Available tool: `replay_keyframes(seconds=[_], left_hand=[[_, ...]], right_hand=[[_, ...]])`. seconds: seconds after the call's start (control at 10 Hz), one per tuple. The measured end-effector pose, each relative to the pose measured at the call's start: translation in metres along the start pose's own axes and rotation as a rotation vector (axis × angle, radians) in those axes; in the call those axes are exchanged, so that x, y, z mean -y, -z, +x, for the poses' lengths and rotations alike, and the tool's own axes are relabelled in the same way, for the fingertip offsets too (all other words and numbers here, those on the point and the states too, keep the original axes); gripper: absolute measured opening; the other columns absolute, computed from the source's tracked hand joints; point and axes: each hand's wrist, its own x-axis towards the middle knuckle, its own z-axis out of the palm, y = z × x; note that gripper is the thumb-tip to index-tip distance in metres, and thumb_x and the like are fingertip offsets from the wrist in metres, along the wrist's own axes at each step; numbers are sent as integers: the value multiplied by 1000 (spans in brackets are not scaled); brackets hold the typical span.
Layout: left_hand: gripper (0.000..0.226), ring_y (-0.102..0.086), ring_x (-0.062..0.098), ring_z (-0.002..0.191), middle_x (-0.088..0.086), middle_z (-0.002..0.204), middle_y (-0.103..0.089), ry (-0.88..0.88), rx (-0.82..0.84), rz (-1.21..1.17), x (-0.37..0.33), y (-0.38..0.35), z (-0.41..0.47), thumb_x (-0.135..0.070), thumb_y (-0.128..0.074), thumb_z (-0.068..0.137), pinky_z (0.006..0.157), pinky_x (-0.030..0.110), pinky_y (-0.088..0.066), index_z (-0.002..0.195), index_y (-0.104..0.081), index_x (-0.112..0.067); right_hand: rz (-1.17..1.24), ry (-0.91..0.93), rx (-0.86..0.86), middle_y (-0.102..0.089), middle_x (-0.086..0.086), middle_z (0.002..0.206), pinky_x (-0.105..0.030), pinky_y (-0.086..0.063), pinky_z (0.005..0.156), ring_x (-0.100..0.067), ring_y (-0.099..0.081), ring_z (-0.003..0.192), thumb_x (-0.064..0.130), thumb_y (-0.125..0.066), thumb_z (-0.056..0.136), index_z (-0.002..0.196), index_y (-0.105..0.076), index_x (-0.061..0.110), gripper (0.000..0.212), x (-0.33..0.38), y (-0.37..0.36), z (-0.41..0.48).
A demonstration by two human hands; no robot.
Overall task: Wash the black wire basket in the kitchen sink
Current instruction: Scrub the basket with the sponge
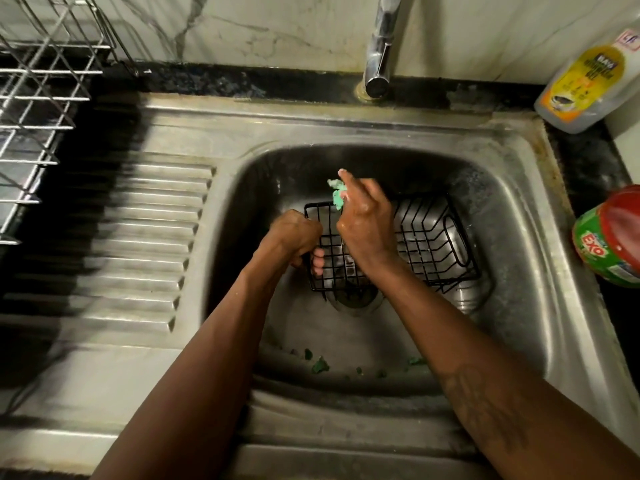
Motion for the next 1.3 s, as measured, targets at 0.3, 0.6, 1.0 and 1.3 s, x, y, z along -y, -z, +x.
replay_keyframes(seconds=[0.3, 0.6, 1.0, 1.3], left_hand=[[20, -65, 25, 51, 12, 69, -63, 34, 9, -44, -3, 3, -4, -14, -35, 109, 43, 32, -57, 101, -50, -3], [32, -66, 28, 51, 16, 66, -66, 10, 31, 4, -1, 2, 3, -10, -38, 107, 55, 38, -61, 95, -61, 9], [34, -61, 25, 51, 12, 69, -59, 39, 54, -65, -5, 2, -3, -22, -31, 112, 39, 30, -55, 124, -50, 4], [35, -65, 26, 48, 12, 63, -64, 1, 16, -15, -1, 1, -1, -19, -33, 111, 54, 36, -62, 101, -59, 3]], right_hand=[[-145, -388, 111, -60, -13, 106, -37, -51, 74, -29, -62, 93, 11, -52, 98, 110, -66, 5, 19, -49, 34, 16], [-142, 6, 414, -58, -15, 115, -36, -46, 90, -33, -55, 109, 7, -46, 100, 115, -66, 5, 25, 27, -10, 18], [-405, -389, 97, -66, -23, 112, -42, -54, 85, -40, -64, 101, -10, -58, 86, 113, -74, 5, 34, -75, 56, 23], [-73, -104, 258, -66, -8, 106, -32, -55, 81, -22, -63, 93, -6, -58, 90, 115, -73, 9, 33, -12, 7, 15]])
